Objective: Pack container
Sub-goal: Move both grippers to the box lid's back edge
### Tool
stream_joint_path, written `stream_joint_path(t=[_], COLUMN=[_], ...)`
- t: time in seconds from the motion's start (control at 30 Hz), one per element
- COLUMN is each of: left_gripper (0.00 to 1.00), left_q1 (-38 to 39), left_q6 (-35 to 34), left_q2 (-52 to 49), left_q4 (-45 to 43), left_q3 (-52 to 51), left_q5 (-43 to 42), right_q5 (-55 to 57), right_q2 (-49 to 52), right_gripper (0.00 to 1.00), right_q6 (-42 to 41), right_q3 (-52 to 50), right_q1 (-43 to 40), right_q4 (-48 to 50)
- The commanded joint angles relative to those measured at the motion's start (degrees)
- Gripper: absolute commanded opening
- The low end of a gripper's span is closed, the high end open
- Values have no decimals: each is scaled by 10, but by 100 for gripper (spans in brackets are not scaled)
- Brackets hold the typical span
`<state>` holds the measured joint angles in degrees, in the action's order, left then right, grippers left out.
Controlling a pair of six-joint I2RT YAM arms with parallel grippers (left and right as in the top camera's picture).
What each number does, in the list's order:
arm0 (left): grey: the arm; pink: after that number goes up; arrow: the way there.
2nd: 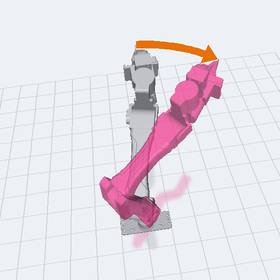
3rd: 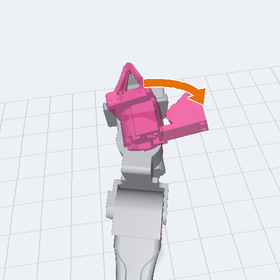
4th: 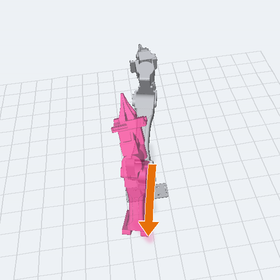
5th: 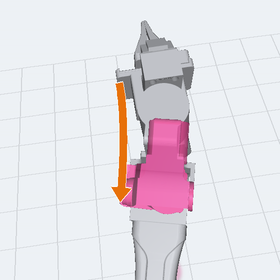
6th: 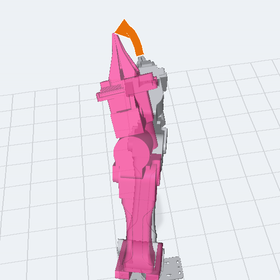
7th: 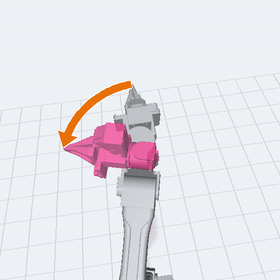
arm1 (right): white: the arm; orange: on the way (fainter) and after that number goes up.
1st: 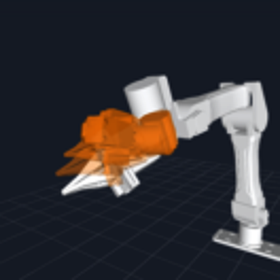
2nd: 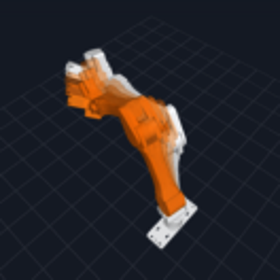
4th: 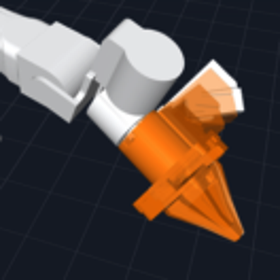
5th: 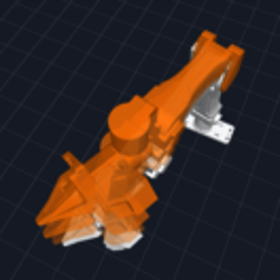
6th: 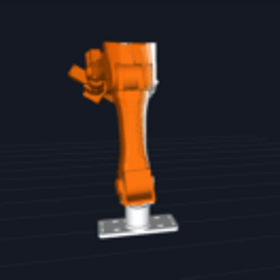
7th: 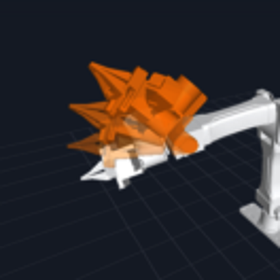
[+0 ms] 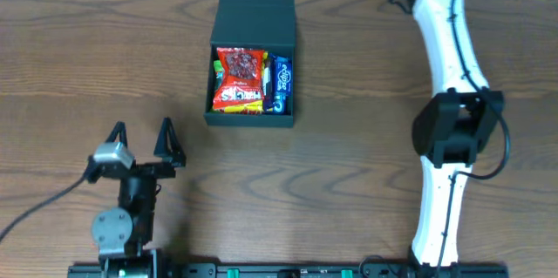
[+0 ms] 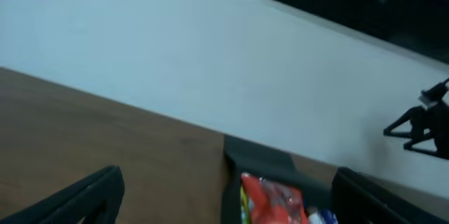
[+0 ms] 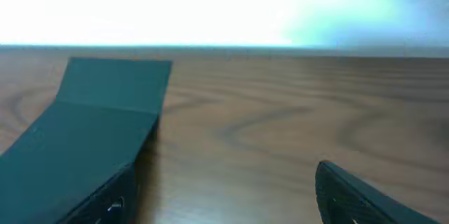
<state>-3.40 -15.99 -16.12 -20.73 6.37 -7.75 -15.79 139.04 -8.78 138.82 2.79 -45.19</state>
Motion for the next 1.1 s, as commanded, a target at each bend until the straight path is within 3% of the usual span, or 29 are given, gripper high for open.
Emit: stream_joint_path(t=[0.0,0.23,0.37,0.5,0.57,0.67,0.73,0.83,0.93,1.0,1.07], left_gripper=[95,95,95,95,95,95,95,95,95,95,95], left_q1=[-3,-3,-3,-3,0,2,0,1,2,5,5], left_q6=[-3,40,39,35,29,-38,-68,-44,35,111,143], left_q2=[-103,-403,-591,-687,-739,-782,-810,-844,-884,-917,-935], left_q4=[-54,-59,-48,-48,-96,-190,-182,-69,101,233,276], left_q3=[51,249,393,422,422,427,470,568,699,801,846], left_q5=[-26,-93,-196,-262,-266,-281,-324,-369,-383,-349,-340], right_q5=[-42,-42,-42,-42,-42,-41,-30,-16,-16,-16,-16], right_q2=[-19,-19,-19,-19,-19,-19,-17,-14,-9,-2,4], right_gripper=[81,82,87,98,99,99,99,93,83,63,38], right_q6=[14,14,14,13,13,14,14,14,15,16,16], right_q3=[8,8,8,8,8,8,5,-2,-3,-3,-5], right_q1=[1,22,41,52,57,65,70,74,74,72,69], right_q4=[5,6,-5,-36,-69,-116,-130,-113,-87,-68,-61])
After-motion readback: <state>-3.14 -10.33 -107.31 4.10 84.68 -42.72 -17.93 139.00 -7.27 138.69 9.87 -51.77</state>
